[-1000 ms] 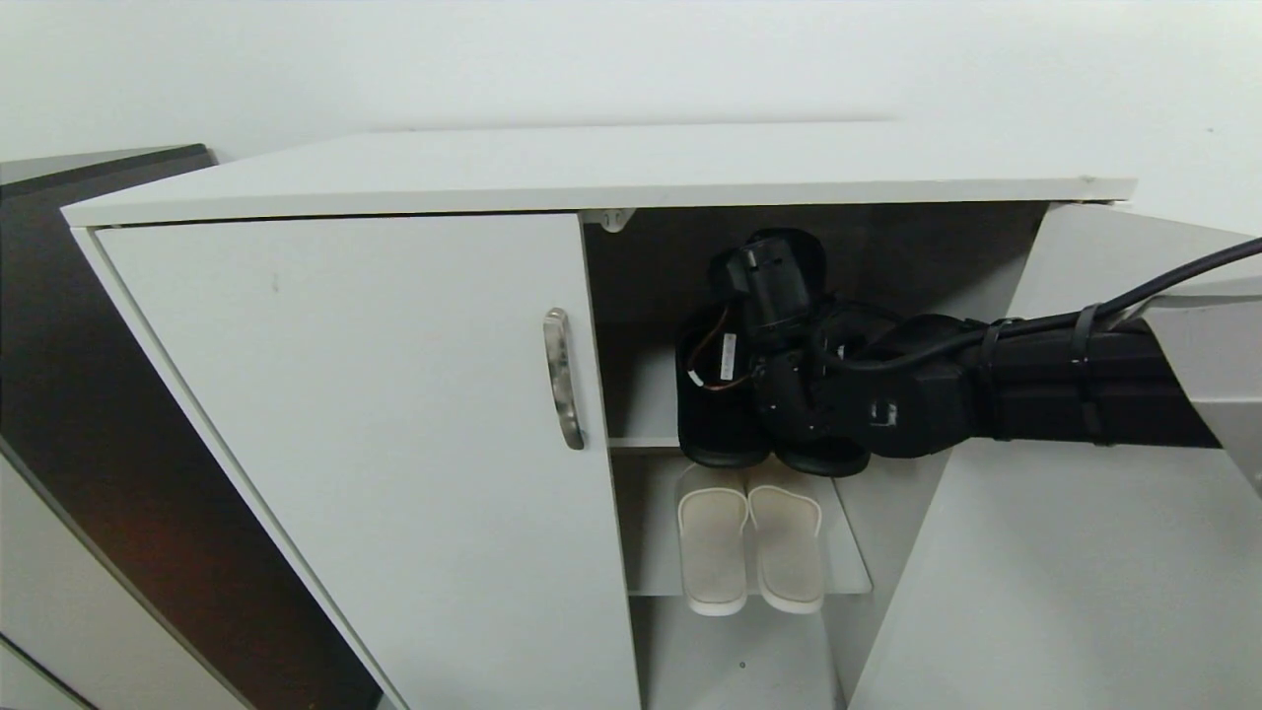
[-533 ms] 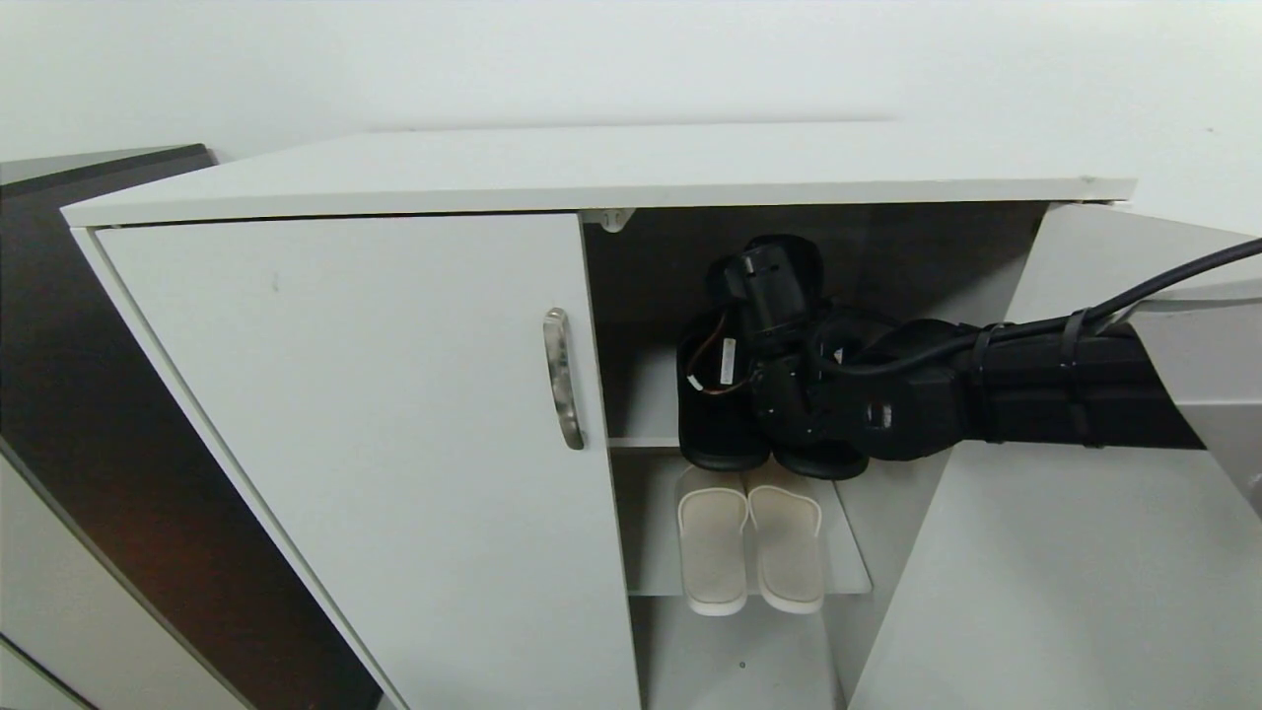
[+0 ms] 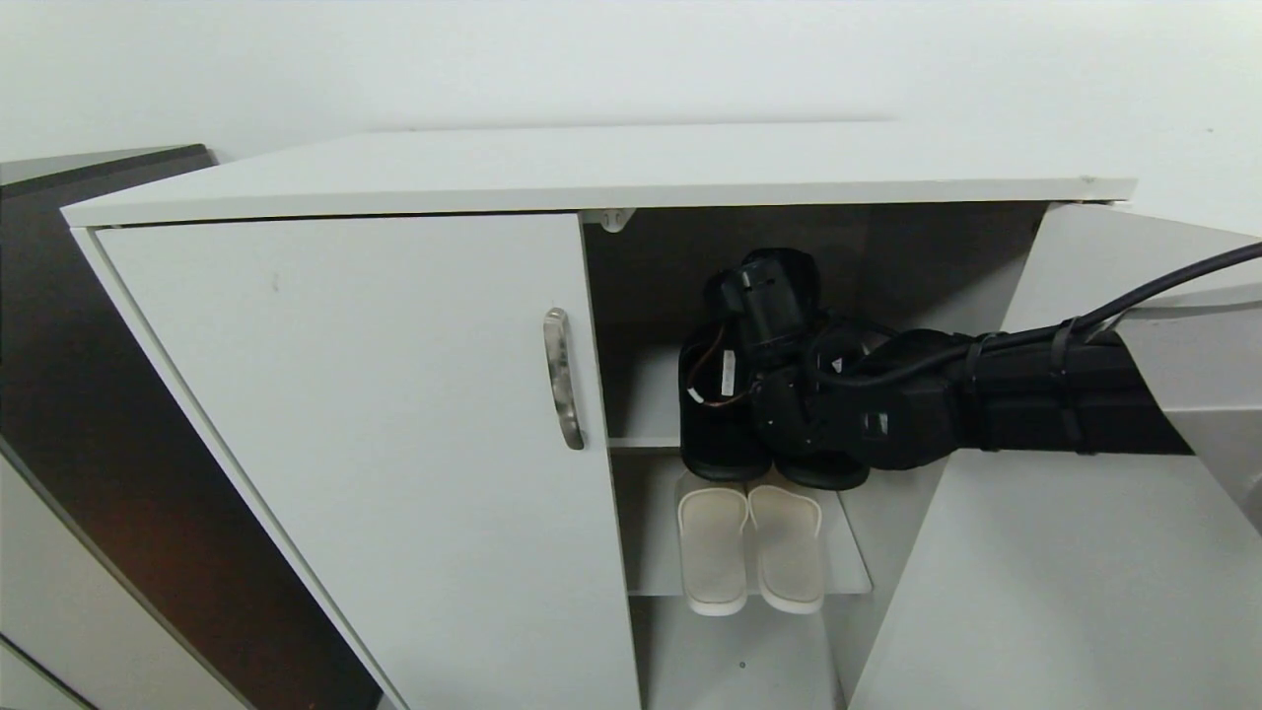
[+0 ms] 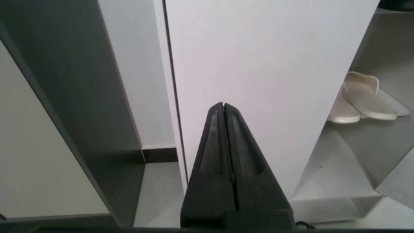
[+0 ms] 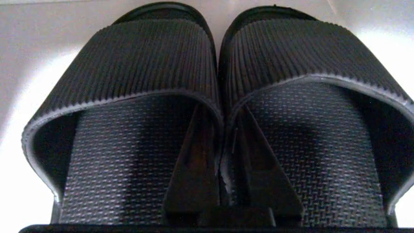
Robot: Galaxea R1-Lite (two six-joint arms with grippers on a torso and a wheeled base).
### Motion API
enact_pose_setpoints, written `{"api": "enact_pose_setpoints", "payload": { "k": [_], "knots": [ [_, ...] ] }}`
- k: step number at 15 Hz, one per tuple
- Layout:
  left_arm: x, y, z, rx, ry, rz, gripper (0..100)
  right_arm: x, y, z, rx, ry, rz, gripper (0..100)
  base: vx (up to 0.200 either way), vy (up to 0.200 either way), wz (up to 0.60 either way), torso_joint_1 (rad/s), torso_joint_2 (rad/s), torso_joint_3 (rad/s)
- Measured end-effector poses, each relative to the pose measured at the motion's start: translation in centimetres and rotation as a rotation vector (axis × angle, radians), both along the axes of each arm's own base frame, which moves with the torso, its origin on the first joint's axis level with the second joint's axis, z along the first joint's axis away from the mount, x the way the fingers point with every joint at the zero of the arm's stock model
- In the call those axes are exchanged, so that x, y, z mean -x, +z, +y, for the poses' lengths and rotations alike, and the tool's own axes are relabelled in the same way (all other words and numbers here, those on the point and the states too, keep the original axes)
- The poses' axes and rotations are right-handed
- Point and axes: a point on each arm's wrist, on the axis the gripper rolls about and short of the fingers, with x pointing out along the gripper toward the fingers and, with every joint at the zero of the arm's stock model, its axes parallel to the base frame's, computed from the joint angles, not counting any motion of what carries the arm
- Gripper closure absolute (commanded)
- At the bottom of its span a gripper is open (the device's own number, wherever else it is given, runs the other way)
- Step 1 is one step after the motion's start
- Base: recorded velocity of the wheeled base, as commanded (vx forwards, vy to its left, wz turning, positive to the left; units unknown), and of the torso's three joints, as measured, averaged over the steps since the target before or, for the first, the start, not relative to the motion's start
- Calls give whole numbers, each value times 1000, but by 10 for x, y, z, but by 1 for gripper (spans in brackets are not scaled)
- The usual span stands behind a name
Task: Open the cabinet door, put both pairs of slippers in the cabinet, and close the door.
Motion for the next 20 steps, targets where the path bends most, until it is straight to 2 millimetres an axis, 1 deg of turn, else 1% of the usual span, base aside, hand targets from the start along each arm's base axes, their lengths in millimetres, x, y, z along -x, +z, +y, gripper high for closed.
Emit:
{"api": "enact_pose_setpoints", "payload": {
  "k": [2,3,6,9,11,15,16,20],
  "knots": [
    [0,0,0,0,0,0,100,0,-1,0,2,-1,1,100,0,0,0,0,0,0],
    [0,0,0,0,0,0,100,0,-1,0,4,-2,3,0,0,0,0,0,0,0],
    [0,0,0,0,1,0,100,2,-3,-2,13,-2,10,0,0,0,0,0,0,0],
    [0,0,0,0,0,0,100,12,0,-7,19,5,16,0,0,0,0,0,0,0],
    [0,0,0,0,0,0,100,25,4,-10,22,18,20,0,0,0,0,0,0,0],
    [0,0,0,0,0,0,100,61,4,-15,41,78,48,0,0,0,0,0,0,0],
    [0,0,0,0,0,0,100,69,4,-16,39,93,46,100,0,0,0,0,0,0],
    [0,0,0,-1,0,0,100,106,7,-23,30,163,35,100,0,0,0,0,0,0]
  ]
}}
